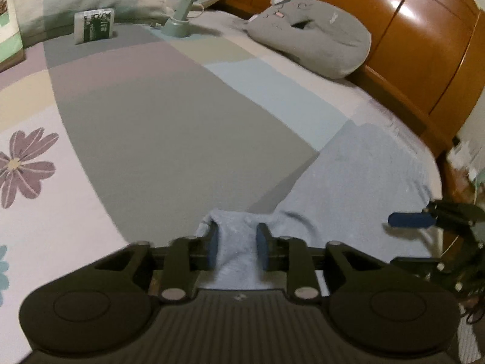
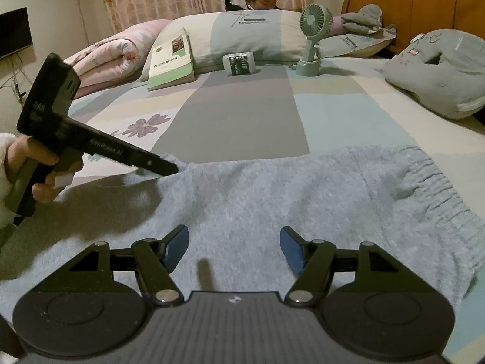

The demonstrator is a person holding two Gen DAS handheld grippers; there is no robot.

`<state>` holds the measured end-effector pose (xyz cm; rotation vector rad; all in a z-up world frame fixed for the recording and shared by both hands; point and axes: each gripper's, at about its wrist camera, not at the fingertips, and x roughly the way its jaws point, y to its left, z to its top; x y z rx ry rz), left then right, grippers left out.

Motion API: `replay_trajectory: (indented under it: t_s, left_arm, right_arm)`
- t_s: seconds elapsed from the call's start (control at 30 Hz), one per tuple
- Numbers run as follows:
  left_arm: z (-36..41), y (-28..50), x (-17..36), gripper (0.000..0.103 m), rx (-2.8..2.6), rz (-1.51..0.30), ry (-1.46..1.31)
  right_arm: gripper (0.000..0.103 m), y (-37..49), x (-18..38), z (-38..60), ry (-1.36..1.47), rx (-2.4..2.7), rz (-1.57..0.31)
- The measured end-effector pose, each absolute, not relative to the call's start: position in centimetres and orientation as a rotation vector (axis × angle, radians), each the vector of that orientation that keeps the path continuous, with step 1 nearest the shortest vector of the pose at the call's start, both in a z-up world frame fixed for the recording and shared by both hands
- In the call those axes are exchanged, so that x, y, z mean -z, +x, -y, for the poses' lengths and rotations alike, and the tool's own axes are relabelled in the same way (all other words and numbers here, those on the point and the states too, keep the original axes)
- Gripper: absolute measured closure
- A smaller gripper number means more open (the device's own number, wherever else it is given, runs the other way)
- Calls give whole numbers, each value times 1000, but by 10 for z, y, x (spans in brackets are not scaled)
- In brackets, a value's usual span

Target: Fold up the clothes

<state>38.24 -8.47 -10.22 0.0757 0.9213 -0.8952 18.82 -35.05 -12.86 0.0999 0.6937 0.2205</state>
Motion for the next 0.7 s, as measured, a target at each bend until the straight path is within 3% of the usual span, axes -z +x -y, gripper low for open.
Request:
replay_trajectory:
  t_s: [0.17, 0.4, 0.5, 0.7]
  left_arm:
    - [71, 380, 84, 97, 867, -833, 57]
    - [56, 402, 99, 96, 834, -914, -90]
    - [44, 409, 100, 103, 734, -893, -71]
    - [20, 394, 58, 103, 753, -809, -90]
  right_arm:
    - [29, 188, 131, 358, 123, -203, -687]
    - [29, 184, 135, 362, 131, -166, -701]
    - [28, 185, 136, 367, 148, -147, -706]
    - [28, 186, 136, 368, 159, -142, -705]
